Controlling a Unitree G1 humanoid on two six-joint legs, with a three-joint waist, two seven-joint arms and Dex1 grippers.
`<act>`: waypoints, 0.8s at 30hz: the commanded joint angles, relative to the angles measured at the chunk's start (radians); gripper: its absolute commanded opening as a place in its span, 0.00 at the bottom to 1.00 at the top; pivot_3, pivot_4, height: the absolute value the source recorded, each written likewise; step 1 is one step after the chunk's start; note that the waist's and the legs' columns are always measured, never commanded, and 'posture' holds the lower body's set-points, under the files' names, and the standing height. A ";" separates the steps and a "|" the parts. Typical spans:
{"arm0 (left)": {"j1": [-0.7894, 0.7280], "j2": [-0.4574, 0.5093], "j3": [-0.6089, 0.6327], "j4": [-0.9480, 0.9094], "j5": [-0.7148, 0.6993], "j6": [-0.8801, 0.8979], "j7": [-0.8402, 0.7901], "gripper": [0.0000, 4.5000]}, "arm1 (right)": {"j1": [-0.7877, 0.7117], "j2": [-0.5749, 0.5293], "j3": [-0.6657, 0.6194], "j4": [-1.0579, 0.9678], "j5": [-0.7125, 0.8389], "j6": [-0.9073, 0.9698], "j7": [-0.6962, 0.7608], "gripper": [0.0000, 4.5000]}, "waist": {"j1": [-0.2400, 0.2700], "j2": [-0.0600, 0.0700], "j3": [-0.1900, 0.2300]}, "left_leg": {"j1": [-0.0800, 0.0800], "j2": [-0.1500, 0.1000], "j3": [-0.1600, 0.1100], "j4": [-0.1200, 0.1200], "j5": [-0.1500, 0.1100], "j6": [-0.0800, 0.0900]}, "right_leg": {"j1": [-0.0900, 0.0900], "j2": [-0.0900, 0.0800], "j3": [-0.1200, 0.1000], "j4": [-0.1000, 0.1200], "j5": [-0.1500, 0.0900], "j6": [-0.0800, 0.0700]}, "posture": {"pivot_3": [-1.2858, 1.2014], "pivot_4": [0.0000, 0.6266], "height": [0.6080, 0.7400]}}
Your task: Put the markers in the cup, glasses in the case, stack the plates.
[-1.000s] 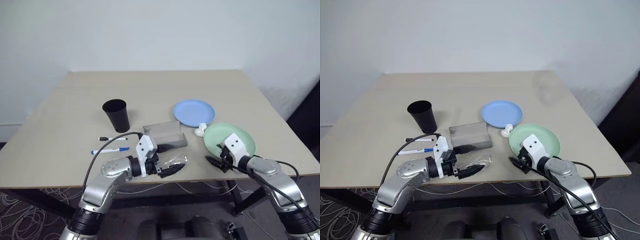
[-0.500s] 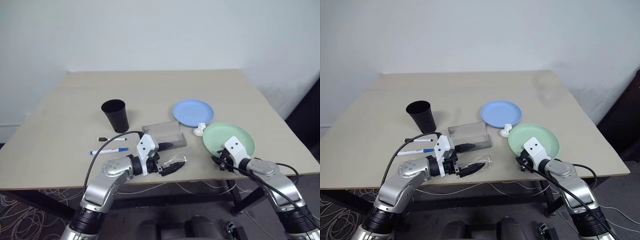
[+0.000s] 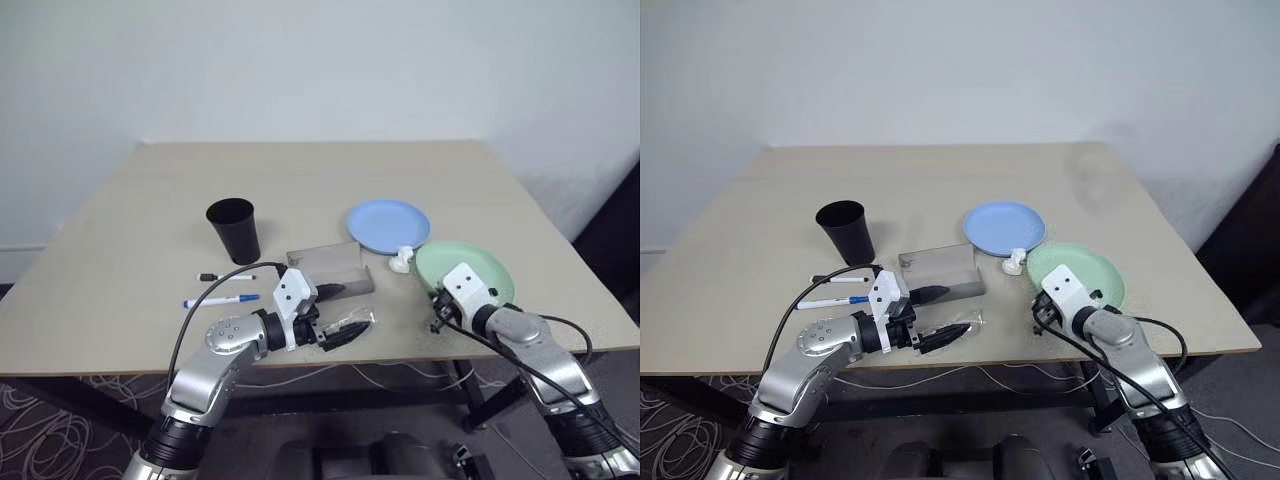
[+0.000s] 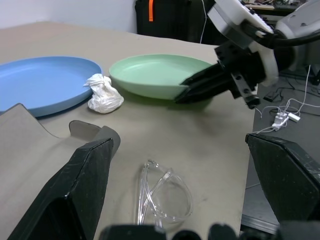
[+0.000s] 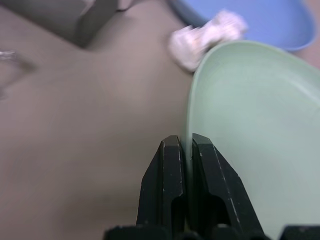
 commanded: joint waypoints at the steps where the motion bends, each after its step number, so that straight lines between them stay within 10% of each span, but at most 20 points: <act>1: -0.028 -0.006 0.002 0.000 0.006 -0.026 0.001 1.00 | -0.084 -0.025 0.009 0.084 -0.076 -0.131 -0.019 0.00 | -0.003 0.000 0.000 | 0.000 0.000 0.000 0.000 0.000 0.000 | 0.000 0.000 0.000 0.000 0.000 0.000 | 0.52 0.00 1.00; 24: -0.011 -0.007 0.027 -0.017 0.027 -0.043 0.049 1.00 | -0.927 0.226 0.132 1.370 -0.216 -0.904 0.203 0.00 | -0.018 0.001 0.002 | -0.001 0.000 0.002 -0.004 0.000 0.001 | -0.002 0.001 0.004 0.000 0.002 0.003 | 0.52 0.00 1.00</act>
